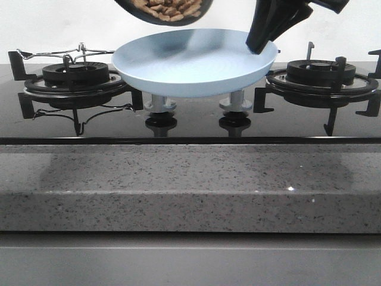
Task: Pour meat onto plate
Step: 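Tilt the pan with the left gripper, pouring meat onto the plate, then return the pan with the left gripper onto its burner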
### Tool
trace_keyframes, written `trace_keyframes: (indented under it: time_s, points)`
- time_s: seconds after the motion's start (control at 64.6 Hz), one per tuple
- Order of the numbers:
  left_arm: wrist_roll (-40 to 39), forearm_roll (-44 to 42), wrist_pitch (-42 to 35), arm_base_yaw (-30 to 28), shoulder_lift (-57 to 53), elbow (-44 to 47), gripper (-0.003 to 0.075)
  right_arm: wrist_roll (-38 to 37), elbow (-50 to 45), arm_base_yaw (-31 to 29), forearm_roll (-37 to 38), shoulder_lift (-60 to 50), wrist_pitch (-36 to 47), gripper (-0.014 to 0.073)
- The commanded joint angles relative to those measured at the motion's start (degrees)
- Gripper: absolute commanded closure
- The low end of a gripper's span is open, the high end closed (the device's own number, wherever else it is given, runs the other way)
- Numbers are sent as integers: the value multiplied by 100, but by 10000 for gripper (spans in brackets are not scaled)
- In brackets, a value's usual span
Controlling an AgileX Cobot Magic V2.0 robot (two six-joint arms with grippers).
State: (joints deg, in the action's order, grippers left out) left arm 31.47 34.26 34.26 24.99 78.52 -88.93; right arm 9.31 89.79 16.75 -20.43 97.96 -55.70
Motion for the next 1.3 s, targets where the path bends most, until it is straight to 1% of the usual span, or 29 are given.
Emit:
trace_keyframes:
  time_s: [0.0, 0.124, 0.232, 0.48, 0.572, 0.727, 0.851, 0.944, 1.021, 1.068, 1.145, 1.253, 1.269, 1.284]
  points:
    - [-59, -406, -708, 332, -217, -236, 741, 40, 131, -21, -169, -313, 212, 663]
    - [-59, -1312, -868, 712, -217, -236, 741, 40, 131, -21, -169, -313, 212, 663]
    - [-59, -1895, -893, 974, -229, -236, 741, 40, 131, -21, -169, -313, 212, 663]
    - [-59, -2700, -924, 1452, -229, -245, 741, 40, 131, -21, -169, -313, 212, 663]
    - [-59, -2867, -924, 1565, -229, -245, 741, 40, 131, -21, -169, -313, 212, 663]
    - [-72, -2901, -912, 1615, -229, -285, 741, 40, 131, -21, -169, -313, 212, 663]
    - [-315, -2901, -842, 1615, -229, -405, 741, 40, 131, -21, -169, -313, 206, 663]
    - [-517, -2901, -615, 1545, -264, -511, 741, 40, 131, -21, -169, -313, 211, 663]
    - [-699, -2752, -512, 1384, -334, -512, 741, 40, 131, -21, -169, -313, 211, 663]
    - [-819, -2469, -512, 1195, -366, -512, 741, 40, 131, -21, -169, -313, 211, 663]
    - [-819, -1698, -523, 744, -404, -512, 740, 40, 131, -21, -169, -313, 211, 663]
    - [-806, -196, -456, -116, -419, -512, 740, 40, 131, -21, -169, -313, 211, 663]
    - [-805, -95, -444, -249, -419, -512, 740, 40, 131, -21, -169, -313, 211, 663]
    - [-768, 210, -403, -453, -419, -512, 740, 40, 131, -21, -169, -313, 211, 663]
